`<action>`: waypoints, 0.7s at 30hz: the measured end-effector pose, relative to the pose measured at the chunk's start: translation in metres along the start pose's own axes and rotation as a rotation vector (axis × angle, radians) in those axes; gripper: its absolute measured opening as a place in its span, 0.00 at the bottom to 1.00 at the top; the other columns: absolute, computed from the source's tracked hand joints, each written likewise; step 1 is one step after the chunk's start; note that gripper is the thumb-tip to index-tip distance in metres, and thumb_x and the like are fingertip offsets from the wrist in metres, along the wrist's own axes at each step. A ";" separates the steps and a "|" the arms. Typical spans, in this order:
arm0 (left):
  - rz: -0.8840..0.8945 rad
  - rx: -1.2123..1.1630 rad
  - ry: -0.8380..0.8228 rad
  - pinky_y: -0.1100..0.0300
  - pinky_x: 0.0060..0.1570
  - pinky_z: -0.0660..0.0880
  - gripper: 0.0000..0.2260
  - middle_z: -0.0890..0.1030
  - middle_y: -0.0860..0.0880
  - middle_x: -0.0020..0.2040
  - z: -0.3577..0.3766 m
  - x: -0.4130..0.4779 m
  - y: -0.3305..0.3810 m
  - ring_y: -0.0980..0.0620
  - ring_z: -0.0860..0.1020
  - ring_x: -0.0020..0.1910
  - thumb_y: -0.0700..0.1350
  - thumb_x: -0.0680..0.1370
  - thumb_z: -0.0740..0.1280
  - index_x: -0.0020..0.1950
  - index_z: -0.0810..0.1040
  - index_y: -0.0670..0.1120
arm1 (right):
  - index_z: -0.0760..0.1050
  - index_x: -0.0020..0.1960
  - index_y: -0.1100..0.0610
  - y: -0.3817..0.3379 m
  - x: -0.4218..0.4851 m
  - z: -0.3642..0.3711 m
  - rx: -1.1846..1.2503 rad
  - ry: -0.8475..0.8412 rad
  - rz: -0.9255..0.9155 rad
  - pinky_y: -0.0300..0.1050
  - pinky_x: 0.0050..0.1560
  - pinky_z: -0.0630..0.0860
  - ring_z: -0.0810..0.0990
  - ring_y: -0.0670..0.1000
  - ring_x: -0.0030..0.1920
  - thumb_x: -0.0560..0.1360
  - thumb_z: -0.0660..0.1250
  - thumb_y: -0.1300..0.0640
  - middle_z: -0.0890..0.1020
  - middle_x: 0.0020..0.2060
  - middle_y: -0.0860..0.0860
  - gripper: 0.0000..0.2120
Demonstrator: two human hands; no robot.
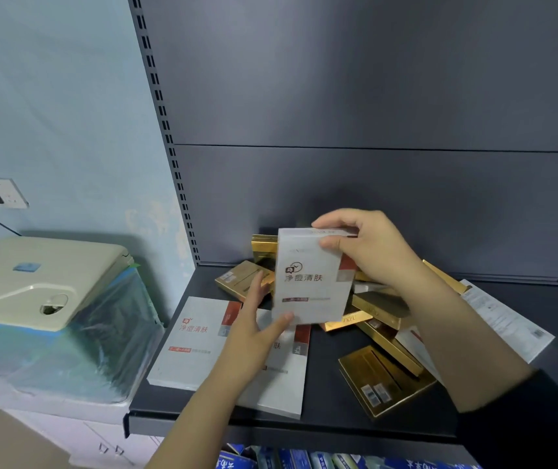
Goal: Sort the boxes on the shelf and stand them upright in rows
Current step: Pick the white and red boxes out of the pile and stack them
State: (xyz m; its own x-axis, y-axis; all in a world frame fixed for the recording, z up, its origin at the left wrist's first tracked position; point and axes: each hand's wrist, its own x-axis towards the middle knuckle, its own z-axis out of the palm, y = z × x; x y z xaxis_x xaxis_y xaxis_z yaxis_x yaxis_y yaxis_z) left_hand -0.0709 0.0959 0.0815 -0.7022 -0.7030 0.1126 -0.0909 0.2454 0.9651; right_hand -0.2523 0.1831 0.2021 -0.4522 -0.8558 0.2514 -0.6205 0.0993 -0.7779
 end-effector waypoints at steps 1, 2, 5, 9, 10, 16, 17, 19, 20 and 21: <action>0.013 -0.035 -0.007 0.63 0.60 0.74 0.27 0.76 0.64 0.67 0.000 -0.001 0.006 0.65 0.72 0.66 0.53 0.77 0.68 0.74 0.62 0.63 | 0.79 0.52 0.46 -0.003 -0.001 0.001 0.043 0.004 0.004 0.43 0.46 0.80 0.80 0.46 0.51 0.76 0.68 0.57 0.81 0.49 0.42 0.07; 0.021 -0.055 -0.002 0.67 0.52 0.77 0.20 0.80 0.65 0.61 -0.001 -0.004 0.011 0.64 0.77 0.61 0.50 0.78 0.67 0.69 0.68 0.62 | 0.79 0.51 0.46 -0.004 -0.003 0.003 0.086 0.013 0.018 0.44 0.47 0.81 0.81 0.47 0.51 0.76 0.68 0.56 0.82 0.48 0.43 0.06; 0.008 -0.056 0.079 0.72 0.41 0.77 0.09 0.85 0.61 0.51 -0.004 -0.011 0.017 0.63 0.82 0.51 0.47 0.79 0.66 0.58 0.77 0.56 | 0.79 0.52 0.48 0.001 -0.006 0.011 0.249 0.079 0.100 0.46 0.47 0.82 0.83 0.48 0.49 0.77 0.68 0.55 0.84 0.47 0.46 0.06; -0.095 -0.047 0.214 0.72 0.36 0.74 0.04 0.86 0.51 0.45 -0.015 -0.023 0.006 0.61 0.83 0.42 0.45 0.79 0.66 0.50 0.81 0.49 | 0.77 0.60 0.52 0.024 -0.014 0.016 0.342 0.143 0.204 0.46 0.54 0.80 0.82 0.48 0.52 0.78 0.66 0.56 0.83 0.52 0.49 0.10; -0.129 -0.036 0.258 0.72 0.36 0.73 0.05 0.87 0.49 0.43 -0.023 -0.027 0.002 0.61 0.83 0.39 0.44 0.80 0.66 0.49 0.81 0.46 | 0.78 0.59 0.53 0.032 -0.019 0.013 0.352 0.160 0.229 0.47 0.55 0.80 0.82 0.49 0.52 0.78 0.65 0.57 0.83 0.52 0.50 0.10; -0.421 0.232 0.473 0.46 0.52 0.75 0.15 0.84 0.49 0.43 -0.089 -0.038 -0.033 0.43 0.81 0.45 0.59 0.69 0.60 0.44 0.80 0.51 | 0.78 0.57 0.53 0.097 -0.051 -0.023 0.127 0.234 0.421 0.41 0.47 0.76 0.78 0.48 0.54 0.79 0.65 0.59 0.80 0.49 0.47 0.08; -0.456 0.279 0.459 0.46 0.52 0.75 0.16 0.84 0.47 0.43 -0.095 -0.037 -0.038 0.41 0.80 0.45 0.58 0.69 0.59 0.43 0.80 0.50 | 0.78 0.56 0.53 0.106 -0.055 -0.030 0.101 0.255 0.448 0.40 0.46 0.75 0.78 0.49 0.54 0.79 0.65 0.60 0.80 0.50 0.48 0.08; -0.493 0.345 0.443 0.47 0.51 0.74 0.15 0.84 0.43 0.44 -0.098 -0.033 -0.044 0.40 0.79 0.45 0.56 0.71 0.60 0.42 0.80 0.47 | 0.78 0.54 0.53 0.123 -0.062 -0.040 0.065 0.299 0.484 0.40 0.45 0.74 0.78 0.50 0.53 0.79 0.65 0.61 0.80 0.49 0.49 0.07; -0.501 0.404 0.430 0.47 0.50 0.73 0.16 0.83 0.42 0.44 -0.100 -0.031 -0.050 0.38 0.79 0.45 0.56 0.73 0.60 0.44 0.81 0.47 | 0.78 0.54 0.53 0.130 -0.063 -0.044 0.024 0.303 0.494 0.40 0.43 0.73 0.77 0.49 0.51 0.79 0.64 0.61 0.80 0.49 0.49 0.07; -0.495 0.484 0.430 0.47 0.50 0.73 0.18 0.83 0.40 0.44 -0.100 -0.029 -0.056 0.37 0.78 0.46 0.56 0.74 0.58 0.47 0.82 0.47 | 0.77 0.54 0.52 0.136 -0.063 -0.046 -0.038 0.287 0.507 0.40 0.41 0.72 0.77 0.49 0.50 0.79 0.65 0.60 0.80 0.50 0.50 0.07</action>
State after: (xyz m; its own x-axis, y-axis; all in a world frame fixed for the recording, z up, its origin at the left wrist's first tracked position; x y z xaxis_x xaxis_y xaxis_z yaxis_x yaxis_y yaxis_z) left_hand 0.0254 0.0360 0.0479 -0.1770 -0.9763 -0.1247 -0.6841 0.0309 0.7287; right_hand -0.3382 0.2743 0.1069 -0.8507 -0.5257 0.0032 -0.3016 0.4831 -0.8220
